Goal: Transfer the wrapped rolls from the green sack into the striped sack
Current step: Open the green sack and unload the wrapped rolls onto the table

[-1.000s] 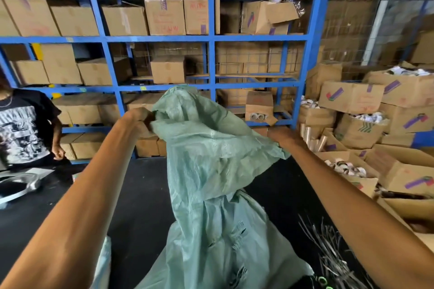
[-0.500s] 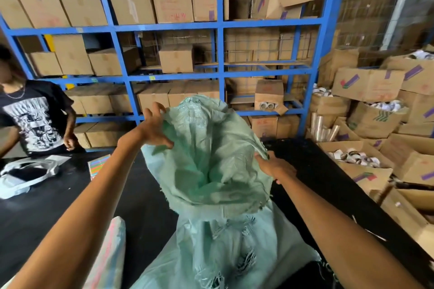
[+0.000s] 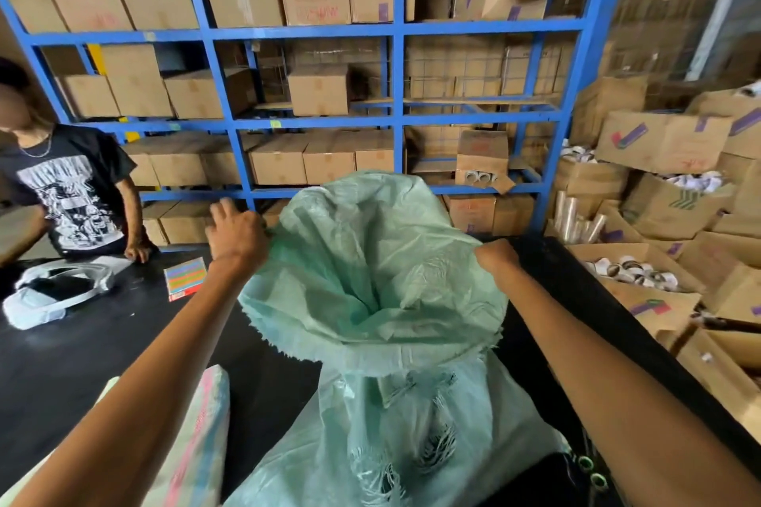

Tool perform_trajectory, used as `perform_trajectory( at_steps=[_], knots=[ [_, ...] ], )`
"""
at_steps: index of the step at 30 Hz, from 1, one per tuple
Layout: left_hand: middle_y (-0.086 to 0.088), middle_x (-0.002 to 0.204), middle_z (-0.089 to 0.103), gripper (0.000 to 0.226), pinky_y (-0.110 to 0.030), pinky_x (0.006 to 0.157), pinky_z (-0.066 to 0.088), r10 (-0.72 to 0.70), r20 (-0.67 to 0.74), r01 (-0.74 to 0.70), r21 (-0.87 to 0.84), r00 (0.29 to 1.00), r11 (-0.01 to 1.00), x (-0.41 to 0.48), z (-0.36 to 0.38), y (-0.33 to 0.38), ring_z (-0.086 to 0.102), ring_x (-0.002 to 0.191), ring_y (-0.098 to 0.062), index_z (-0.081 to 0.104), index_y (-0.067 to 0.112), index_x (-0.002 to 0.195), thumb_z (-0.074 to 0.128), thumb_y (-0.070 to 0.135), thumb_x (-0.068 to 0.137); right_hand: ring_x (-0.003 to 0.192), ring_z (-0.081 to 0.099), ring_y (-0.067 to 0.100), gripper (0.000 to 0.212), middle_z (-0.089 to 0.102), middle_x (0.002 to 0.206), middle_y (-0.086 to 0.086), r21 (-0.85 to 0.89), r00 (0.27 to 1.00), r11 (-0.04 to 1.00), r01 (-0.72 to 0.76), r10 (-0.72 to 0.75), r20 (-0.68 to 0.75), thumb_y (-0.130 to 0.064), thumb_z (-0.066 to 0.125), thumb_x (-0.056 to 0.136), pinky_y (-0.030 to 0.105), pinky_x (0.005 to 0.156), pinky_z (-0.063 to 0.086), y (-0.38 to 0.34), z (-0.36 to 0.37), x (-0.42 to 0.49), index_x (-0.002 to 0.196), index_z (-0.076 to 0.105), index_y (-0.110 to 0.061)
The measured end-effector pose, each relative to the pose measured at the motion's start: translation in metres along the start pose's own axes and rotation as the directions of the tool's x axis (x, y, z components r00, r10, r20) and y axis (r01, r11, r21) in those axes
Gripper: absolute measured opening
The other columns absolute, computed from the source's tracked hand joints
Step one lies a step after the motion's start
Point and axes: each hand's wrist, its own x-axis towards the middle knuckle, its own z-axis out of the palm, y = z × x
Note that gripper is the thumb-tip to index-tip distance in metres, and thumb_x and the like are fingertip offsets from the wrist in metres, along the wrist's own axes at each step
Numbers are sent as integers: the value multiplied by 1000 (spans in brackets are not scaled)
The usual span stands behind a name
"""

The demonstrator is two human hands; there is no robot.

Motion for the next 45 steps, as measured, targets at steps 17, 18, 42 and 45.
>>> perform_trajectory(
  at_steps=[17,18,42,45],
  knots=[
    [-15,95,74,55,-46,79,51,2,818,803,-564,575,-194,24,-9,22,64,89,-31,67,10,100,26,46,106,74,67,31,34,72,76,15,654,938,724,-218,-31,346,-23,36,105,31,53,57,-25,-112,14,90,61,-6],
    [-14,95,74,53,-47,74,49,18,810,791,-567,586,-230,25,-7,18,63,87,-31,67,11,98,27,45,106,65,70,31,35,72,69,15,633,943,745,-210,-17,333,-21,34,105,30,46,56,-14,-119,19,90,60,-5],
    [-20,122,62,58,-50,91,53,-259,164,305,-592,952,746,37,23,-13,61,106,-40,45,4,134,65,37,90,91,69,29,23,71,86,4,-108,945,941,320,-325,-36,-31,88,73,36,78,54,43,-126,73,80,68,-24],
    [-19,99,68,31,-42,74,53,-153,175,208,-365,973,907,43,28,-14,62,85,-33,71,6,109,51,28,99,81,69,31,30,72,79,7,-311,932,921,236,-305,-196,-48,82,73,29,62,46,36,-117,54,62,68,-24]
  ],
)
